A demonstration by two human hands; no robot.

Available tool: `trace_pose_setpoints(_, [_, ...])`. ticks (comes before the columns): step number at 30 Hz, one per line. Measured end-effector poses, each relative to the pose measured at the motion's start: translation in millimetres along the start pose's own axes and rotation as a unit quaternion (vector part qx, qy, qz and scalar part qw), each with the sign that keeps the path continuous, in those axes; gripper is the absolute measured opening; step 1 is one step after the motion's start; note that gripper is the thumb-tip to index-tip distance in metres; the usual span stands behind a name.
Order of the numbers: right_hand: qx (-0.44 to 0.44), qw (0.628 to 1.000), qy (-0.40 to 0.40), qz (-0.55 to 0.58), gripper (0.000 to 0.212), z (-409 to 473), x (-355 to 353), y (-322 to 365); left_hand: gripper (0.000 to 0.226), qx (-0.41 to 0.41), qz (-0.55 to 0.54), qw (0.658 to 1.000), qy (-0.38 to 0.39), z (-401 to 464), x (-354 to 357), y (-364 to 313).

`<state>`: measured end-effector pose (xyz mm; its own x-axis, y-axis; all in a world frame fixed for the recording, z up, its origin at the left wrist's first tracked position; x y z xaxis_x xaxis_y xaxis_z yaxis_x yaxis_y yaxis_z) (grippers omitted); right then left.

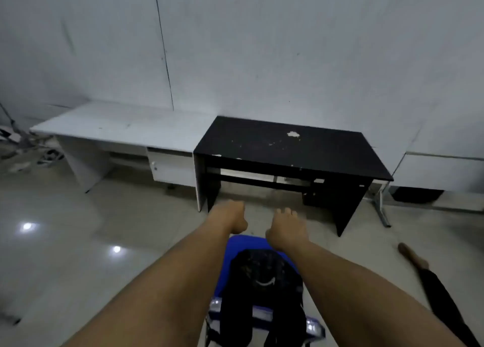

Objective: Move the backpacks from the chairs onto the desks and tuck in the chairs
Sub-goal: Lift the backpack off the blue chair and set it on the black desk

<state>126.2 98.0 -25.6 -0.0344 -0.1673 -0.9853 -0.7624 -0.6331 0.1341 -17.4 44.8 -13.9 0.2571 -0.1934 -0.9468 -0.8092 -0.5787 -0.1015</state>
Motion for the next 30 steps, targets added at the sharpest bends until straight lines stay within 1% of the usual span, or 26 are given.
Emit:
trace_pose_setpoints(2, [0.019, 0.997, 0.068, 0.011, 0.047, -7.9, 24.6, -1.9, 0.047, -0.016, 0.048, 0.996, 0.067, -4.1, 24.9, 5.6])
trace_pose_setpoints(4, [0.052, 0.990, 0.133, 0.017, 0.051, -22.8, 54.0, -8.0, 0.048, -0.038, 0.071, 0.988, 0.131, -13.3, 56.6, 14.3])
trace_pose_setpoints(8, [0.130, 0.952, 0.272, 0.049, 0.062, -46.7, 103.5, -19.3, 0.065, -0.093, 0.071, 0.957, 0.266, -28.8, 113.5, 24.7])
trace_pose_setpoints(10, [0.137, 0.934, 0.327, 0.047, 0.068, -49.6, 128.3, -25.8, 0.075, -0.111, 0.068, 0.946, 0.295, -33.2, 136.0, 25.7])
trace_pose_setpoints(12, [0.126, 0.923, 0.361, 0.037, 0.073, -50.1, 145.3, -28.1, 0.080, -0.099, 0.088, 0.952, 0.277, -35.4, 145.5, 22.4])
trace_pose_setpoints(14, [0.120, 0.918, 0.375, 0.039, 0.073, -48.7, 155.6, -32.0, 0.079, -0.100, 0.086, 0.955, 0.266, -34.0, 149.6, 19.7])
trace_pose_setpoints(17, [0.106, 0.913, 0.394, 0.028, 0.075, -47.3, 159.5, -38.1, 0.068, -0.112, 0.083, 0.960, 0.244, -31.6, 146.5, 19.7])
trace_pose_setpoints(19, [0.108, 0.913, 0.393, 0.015, 0.071, -48.4, 153.6, -43.4, 0.055, -0.128, 0.094, 0.969, 0.189, -28.6, 141.1, 23.4])
trace_pose_setpoints(22, [0.093, 0.931, 0.351, -0.027, 0.055, -46.8, 134.2, -51.4, 0.040, -0.156, 0.101, 0.978, 0.097, -24.3, 128.3, 30.5])
trace_pose_setpoints(24, [0.067, 0.947, 0.308, -0.066, 0.045, -38.3, 129.2, -58.6, 0.033, -0.182, 0.087, 0.977, 0.069, -21.0, 125.2, 34.2])
trace_pose_setpoints(27, [0.043, 0.956, 0.276, -0.089, 0.037, -29.4, 125.2, -62.1, 0.026, -0.222, 0.050, 0.972, 0.056, -19.6, 129.0, 34.9])
trace_pose_setpoints(30, [0.043, 0.970, 0.237, -0.042, 0.042, -22.7, 127.3, -65.7, 0.023, -0.263, -0.003, 0.962, 0.072, -17.2, 142.4, 34.7])
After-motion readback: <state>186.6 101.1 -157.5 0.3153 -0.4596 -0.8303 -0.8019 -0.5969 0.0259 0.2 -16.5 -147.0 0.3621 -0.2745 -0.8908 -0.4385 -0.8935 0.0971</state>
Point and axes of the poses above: each hand's wrist, its own z-axis towards the middle knuckle, its own x-axis out of the palm, y = z × x, the point moved 5 cm from there along z, towards the middle knuckle, and after that the axes turned 12 degrees about -x, right-handed, at the moved point
